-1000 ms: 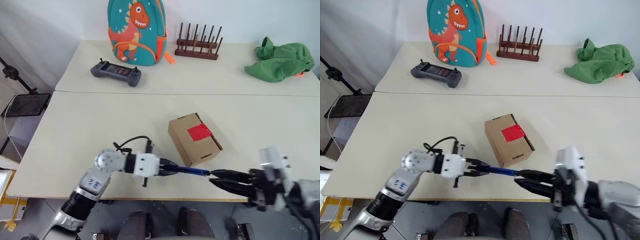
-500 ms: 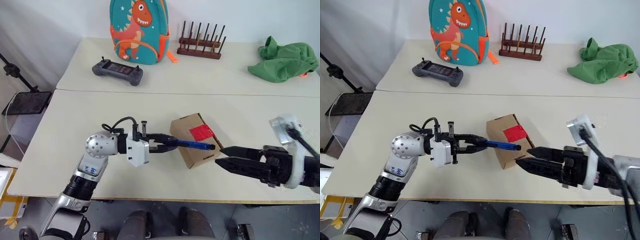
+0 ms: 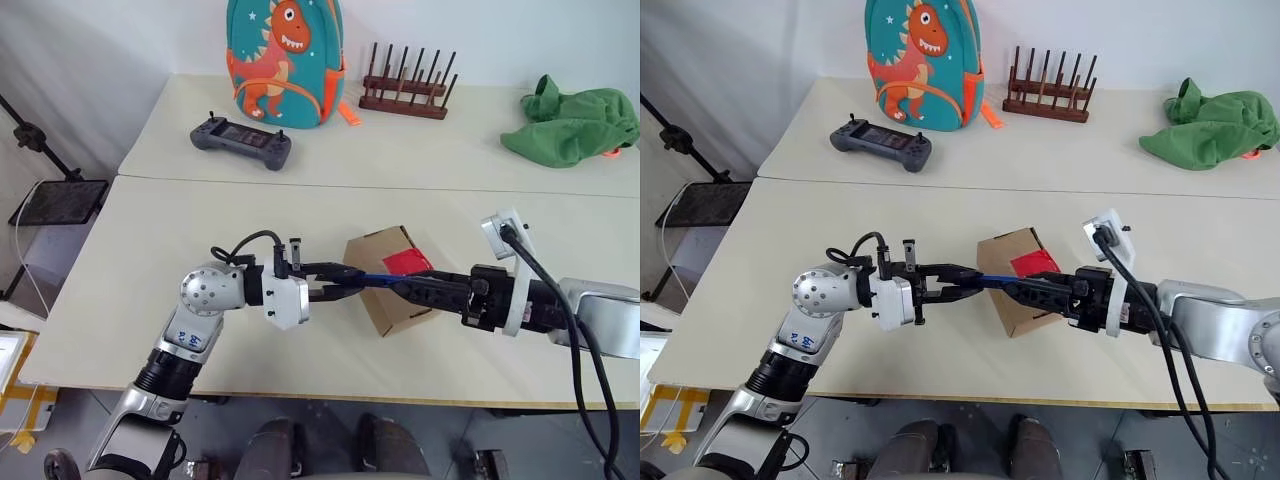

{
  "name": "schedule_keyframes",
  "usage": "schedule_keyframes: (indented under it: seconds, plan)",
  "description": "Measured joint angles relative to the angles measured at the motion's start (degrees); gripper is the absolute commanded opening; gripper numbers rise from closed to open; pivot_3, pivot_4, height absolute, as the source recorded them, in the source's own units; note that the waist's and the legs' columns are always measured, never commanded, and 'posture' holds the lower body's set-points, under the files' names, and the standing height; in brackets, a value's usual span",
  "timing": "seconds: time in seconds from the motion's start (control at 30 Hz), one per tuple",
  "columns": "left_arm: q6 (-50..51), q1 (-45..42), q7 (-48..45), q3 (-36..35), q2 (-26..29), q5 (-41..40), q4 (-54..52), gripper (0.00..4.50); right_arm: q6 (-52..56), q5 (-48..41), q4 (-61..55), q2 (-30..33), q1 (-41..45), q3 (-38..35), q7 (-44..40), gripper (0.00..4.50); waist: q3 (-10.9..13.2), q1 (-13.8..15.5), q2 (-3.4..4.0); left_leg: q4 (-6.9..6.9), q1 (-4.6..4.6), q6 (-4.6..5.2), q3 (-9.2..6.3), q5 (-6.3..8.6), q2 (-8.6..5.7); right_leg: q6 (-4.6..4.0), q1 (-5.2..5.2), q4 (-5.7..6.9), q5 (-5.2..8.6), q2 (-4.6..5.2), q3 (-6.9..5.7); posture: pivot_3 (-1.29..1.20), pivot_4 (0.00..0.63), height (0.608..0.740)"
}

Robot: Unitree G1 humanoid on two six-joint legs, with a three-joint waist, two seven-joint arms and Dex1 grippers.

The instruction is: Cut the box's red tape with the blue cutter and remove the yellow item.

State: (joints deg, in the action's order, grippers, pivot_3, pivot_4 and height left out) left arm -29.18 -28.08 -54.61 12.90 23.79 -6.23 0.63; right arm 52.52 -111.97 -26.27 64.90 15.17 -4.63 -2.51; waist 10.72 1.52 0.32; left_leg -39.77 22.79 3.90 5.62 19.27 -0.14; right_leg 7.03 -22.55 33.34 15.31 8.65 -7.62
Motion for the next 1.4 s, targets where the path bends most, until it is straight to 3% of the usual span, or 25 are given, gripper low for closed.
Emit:
schedule_keyframes:
  seconds: [0.23, 0.27, 0.37, 0.63, 0.83, 1.03, 1.2, 1.37, 1.4]
  plan:
    - [0.5, 0.0, 0.6, 0.1, 0.1, 0.8, 0.1, 0.45, 1.2, -0.4, 0.4, -2.3, 1.8, 0.4, 0.3, 0.30, 0.0, 0.0, 0.00, -0.24, 0.18, 0.01, -0.13, 0.00, 0.00, 0.01, -0.02, 0.08, 0.00, -0.02, -0.10, 0.00, 0.150, 0.740]
    - [0.5, 0.0, 0.7, 0.1, 0.1, 1.0, 0.1, 0.45, 1.3, -0.6, 0.3, -2.4, 1.9, 0.4, 0.3, 0.14, 0.0, 0.0, 0.00, -0.24, 0.18, 0.02, -0.13, 0.00, -0.01, 0.01, -0.02, 0.08, 0.00, -0.02, -0.10, 0.00, 0.150, 0.740]
    - [0.5, 0.0, 0.7, 0.2, 0.1, 1.1, 0.1, 0.45, 1.3, -0.7, 0.3, -2.5, 1.9, 0.3, 0.6, 0.15, 0.0, 0.0, 0.00, -0.24, 0.19, 0.02, -0.13, 0.00, -0.01, 0.01, -0.02, 0.09, 0.00, -0.01, -0.11, 0.00, 0.150, 0.740]
    - [-0.2, -0.7, -0.2, 1.4, 0.4, 0.9, 0.3, 2.85, 4.0, 1.4, 3.1, -2.1, 1.7, -0.3, -1.3, 0.15, 0.0, 0.0, 0.01, -0.25, 0.22, 0.04, -0.13, 0.00, -0.01, 0.01, -0.05, 0.09, -0.01, -0.03, -0.13, 0.00, 0.150, 0.740]
    - [13.4, 10.1, 0.2, -5.1, 8.6, -7.4, -6.3, 2.87, 5.4, 0.6, 2.9, -0.1, -10.4, -15.7, -5.4, 0.15, 0.0, -0.1, 0.03, -0.20, 0.29, 0.04, -0.19, 0.01, 0.03, 0.00, -0.07, 0.09, 0.00, -0.11, -0.15, 0.00, 0.150, 0.740]
    - [34.1, 9.7, 3.6, -17.0, 13.5, -19.7, -5.2, 2.87, 8.1, 0.4, -1.1, -0.5, -22.8, -33.7, -10.1, 0.15, 0.0, 0.6, 0.07, -0.27, 0.24, 0.10, -0.25, -0.03, -0.05, 0.15, 0.03, 0.10, -0.08, -0.06, -0.02, 0.00, 0.150, 0.740]
    - [39.0, 7.5, 1.5, -16.4, 13.8, -18.8, 5.4, 1.64, 9.4, 8.2, -4.7, 0.9, -26.5, -43.4, -9.5, 0.15, 0.0, 0.6, 0.11, -0.23, 0.26, 0.04, -0.17, -0.01, -0.05, 0.14, -0.10, 0.16, -0.08, -0.08, 0.02, 0.00, 0.150, 0.740]
    - [41.6, -0.3, 0.4, -11.0, 7.1, -17.3, 7.2, 0.02, 10.0, 9.8, -6.5, 6.6, -26.4, -43.9, -3.4, 0.15, 0.0, 1.6, 0.11, -0.25, 0.31, 0.04, -0.18, -0.01, -0.12, 0.13, -0.12, 0.14, -0.09, -0.02, 0.03, 0.00, 0.150, 0.740]
    - [41.5, -2.2, -0.1, -9.7, 5.2, -16.8, 8.3, 0.00, 9.6, 9.7, -6.5, 8.0, -25.1, -43.0, -2.2, 0.15, 0.0, 1.6, 0.11, -0.25, 0.32, 0.04, -0.15, -0.01, -0.14, 0.13, -0.12, 0.14, -0.09, -0.03, 0.03, 0.00, 0.150, 0.740]
